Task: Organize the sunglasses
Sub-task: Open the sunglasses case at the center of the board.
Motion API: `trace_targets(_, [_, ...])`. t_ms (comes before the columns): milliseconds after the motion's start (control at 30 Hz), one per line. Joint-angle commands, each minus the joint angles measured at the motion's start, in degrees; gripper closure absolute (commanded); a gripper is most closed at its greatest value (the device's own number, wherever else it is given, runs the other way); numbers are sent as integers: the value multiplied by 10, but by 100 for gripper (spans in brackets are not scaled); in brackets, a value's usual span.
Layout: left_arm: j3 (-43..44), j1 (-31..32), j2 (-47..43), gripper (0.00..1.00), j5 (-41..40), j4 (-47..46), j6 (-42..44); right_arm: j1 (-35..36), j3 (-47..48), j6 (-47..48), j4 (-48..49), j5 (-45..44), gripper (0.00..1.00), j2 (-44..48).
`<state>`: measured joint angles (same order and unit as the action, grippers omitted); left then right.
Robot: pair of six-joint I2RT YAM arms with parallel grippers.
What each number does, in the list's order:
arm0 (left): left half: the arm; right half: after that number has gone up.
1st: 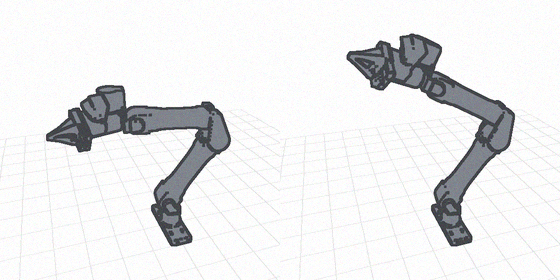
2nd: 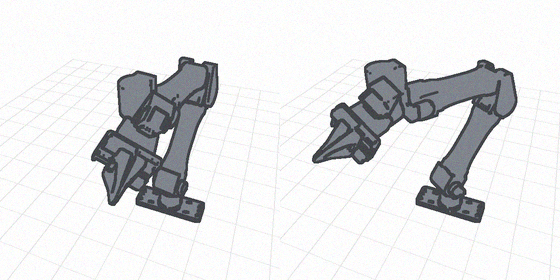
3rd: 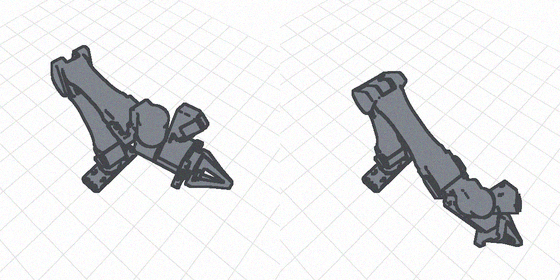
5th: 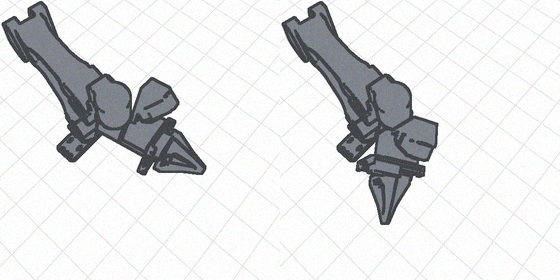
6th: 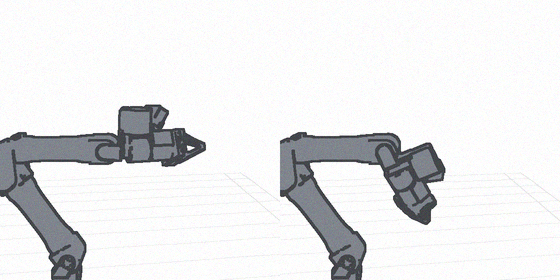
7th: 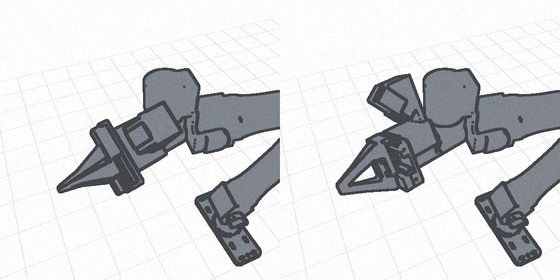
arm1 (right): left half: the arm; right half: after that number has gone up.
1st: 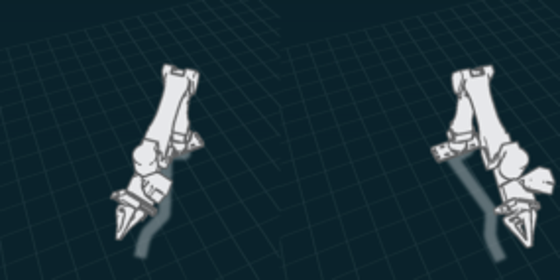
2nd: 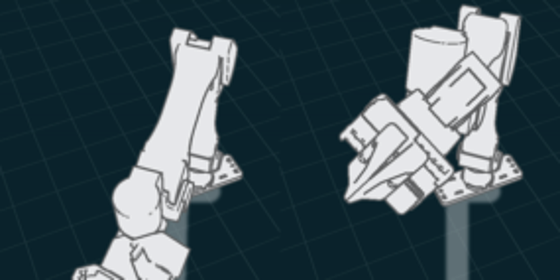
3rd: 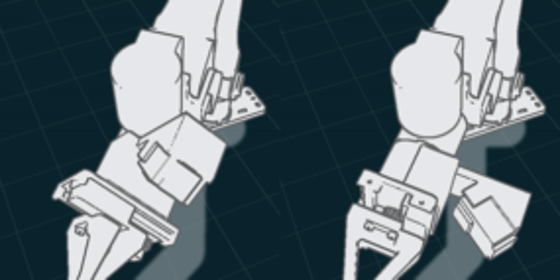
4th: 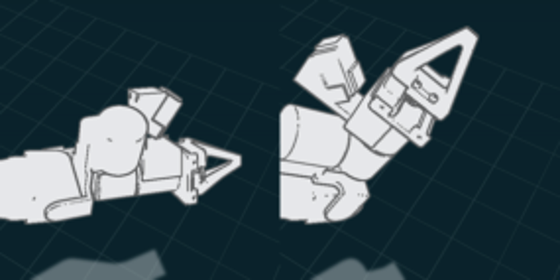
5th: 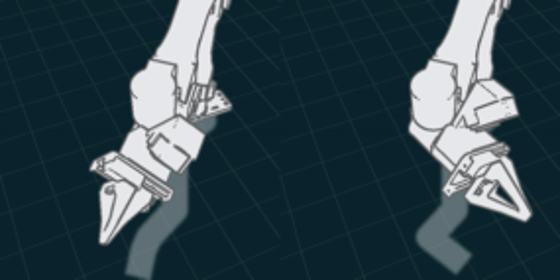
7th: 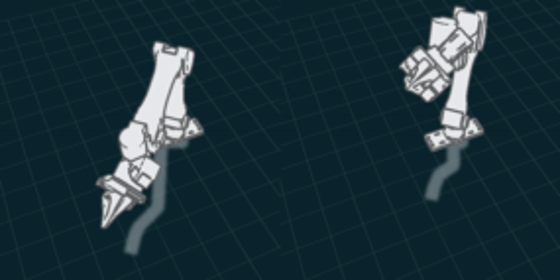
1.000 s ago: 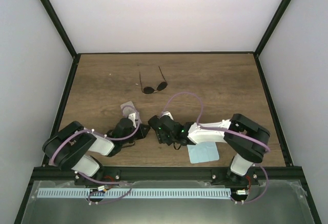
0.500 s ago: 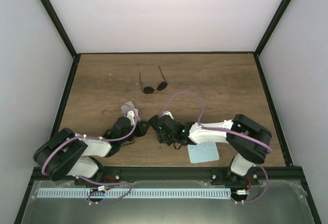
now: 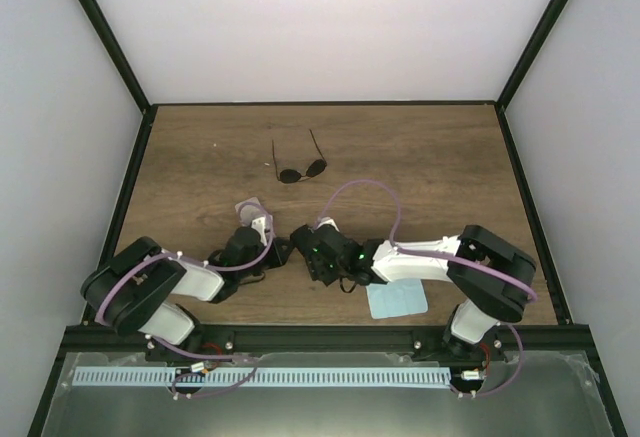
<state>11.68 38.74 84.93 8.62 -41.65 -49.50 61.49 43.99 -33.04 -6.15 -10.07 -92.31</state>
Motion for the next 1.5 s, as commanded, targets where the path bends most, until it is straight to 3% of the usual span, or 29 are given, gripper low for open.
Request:
trace_targets(0, [14,-2,8,96,9,-34,-3,4,-7,-1,11,2,31,16])
trace_targets(567, [37,-3,33,96,15,-31,0,4,-8,2,25,16,45,10])
trace_targets(867, [39,-3,68,96,28,-55,-5,4,-14,0,33,21,44,9])
trace_targets(1467, [15,-2,42,96,24,-54,-6,4,-18,-18,33,28,38,26])
